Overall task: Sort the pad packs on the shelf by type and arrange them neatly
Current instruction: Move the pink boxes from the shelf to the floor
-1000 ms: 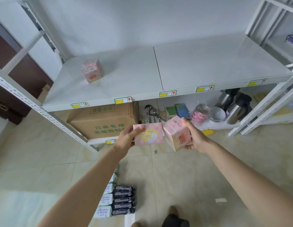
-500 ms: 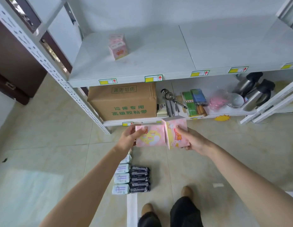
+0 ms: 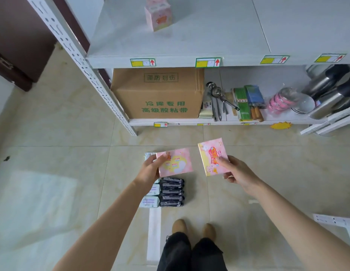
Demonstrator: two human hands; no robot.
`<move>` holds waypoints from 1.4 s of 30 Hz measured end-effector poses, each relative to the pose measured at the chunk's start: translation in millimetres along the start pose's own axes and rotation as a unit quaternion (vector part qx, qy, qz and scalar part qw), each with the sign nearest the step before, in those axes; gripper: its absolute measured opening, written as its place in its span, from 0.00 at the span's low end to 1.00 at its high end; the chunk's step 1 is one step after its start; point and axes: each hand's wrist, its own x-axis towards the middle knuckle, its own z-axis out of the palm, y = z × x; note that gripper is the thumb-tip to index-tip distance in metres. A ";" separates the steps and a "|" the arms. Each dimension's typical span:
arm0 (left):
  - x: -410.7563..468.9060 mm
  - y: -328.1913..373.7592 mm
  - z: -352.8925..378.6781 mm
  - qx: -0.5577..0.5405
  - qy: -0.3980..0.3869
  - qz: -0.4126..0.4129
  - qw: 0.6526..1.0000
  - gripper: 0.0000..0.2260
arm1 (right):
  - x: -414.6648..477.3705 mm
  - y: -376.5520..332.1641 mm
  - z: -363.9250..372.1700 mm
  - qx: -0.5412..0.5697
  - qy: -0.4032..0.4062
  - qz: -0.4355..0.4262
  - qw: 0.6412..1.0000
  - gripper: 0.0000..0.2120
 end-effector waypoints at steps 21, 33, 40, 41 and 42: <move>188.3 -246.8 -22.6 -0.061 0.135 -0.077 0.986 0.16 | 200.4 276.6 15.0 0.102 0.001 0.185 0.977 0.07; 282.7 -367.4 -27.4 -0.054 0.122 -0.110 0.985 0.15 | 286.6 415.5 42.4 0.102 -0.033 0.229 0.968 0.08; 311.6 -401.6 -32.3 -0.056 0.112 -0.102 0.987 0.22 | 322.9 460.4 52.0 0.086 -0.037 0.224 0.970 0.16; 316.5 -406.3 -31.6 -0.066 0.117 -0.099 0.986 0.19 | 327.3 464.5 52.6 0.080 -0.040 0.218 0.972 0.18; 322.6 -410.0 -31.2 -0.068 0.117 -0.094 0.986 0.17 | 332.8 468.0 53.2 0.073 -0.042 0.210 0.974 0.22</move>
